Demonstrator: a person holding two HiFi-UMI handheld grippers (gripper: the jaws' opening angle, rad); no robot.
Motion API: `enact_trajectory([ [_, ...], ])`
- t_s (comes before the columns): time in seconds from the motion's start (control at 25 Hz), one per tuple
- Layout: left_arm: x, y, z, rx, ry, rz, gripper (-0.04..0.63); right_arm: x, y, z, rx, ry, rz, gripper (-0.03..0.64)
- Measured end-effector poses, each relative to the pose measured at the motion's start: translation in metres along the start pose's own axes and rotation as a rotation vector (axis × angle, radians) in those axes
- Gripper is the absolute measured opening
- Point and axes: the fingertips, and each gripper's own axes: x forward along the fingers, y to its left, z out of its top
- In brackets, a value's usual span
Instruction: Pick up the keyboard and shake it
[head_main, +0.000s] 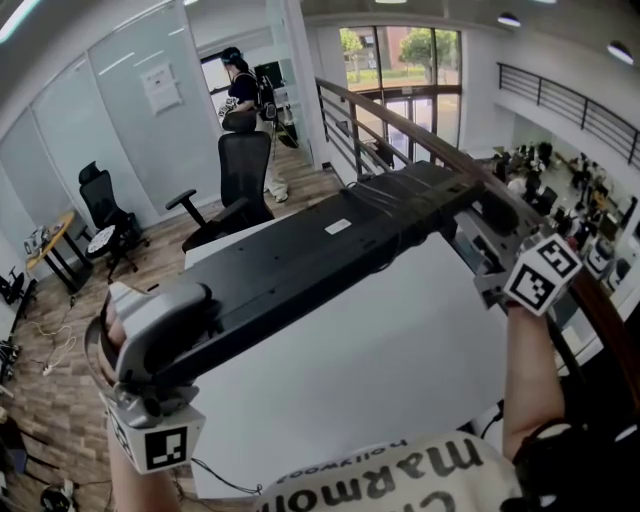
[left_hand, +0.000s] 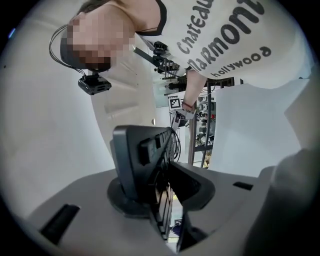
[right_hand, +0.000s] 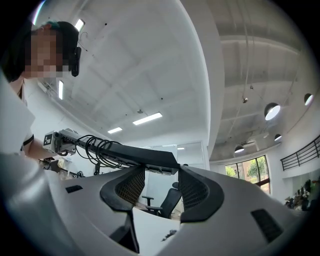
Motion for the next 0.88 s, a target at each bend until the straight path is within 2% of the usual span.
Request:
enact_trajectory([
  [0.12,0.002,0.001,-0.003,-0.043,-0.004,-0.001,0.109,0.0,0.0,0.001,0.001,-0.003,-0.002,0.216],
  [0.4,-0.001,0.006,-0.008,-0.246,0.004,-0.011,0.098,0.001,0.003,0.016,-0.052,-0.027,0.0,0.216],
  [0.6,0.0,0.006,-0.008,-0.411,-0.015,0.017,0.094,0.004,0.001,0.044,-0.094,-0.098,-0.019,0.216],
  [0.88,-0.003,-0.003,-0.003,-0.627,-0.056,0.076,0.086,0.005,0.0,0.071,-0.074,-0.184,-0.041,0.216],
])
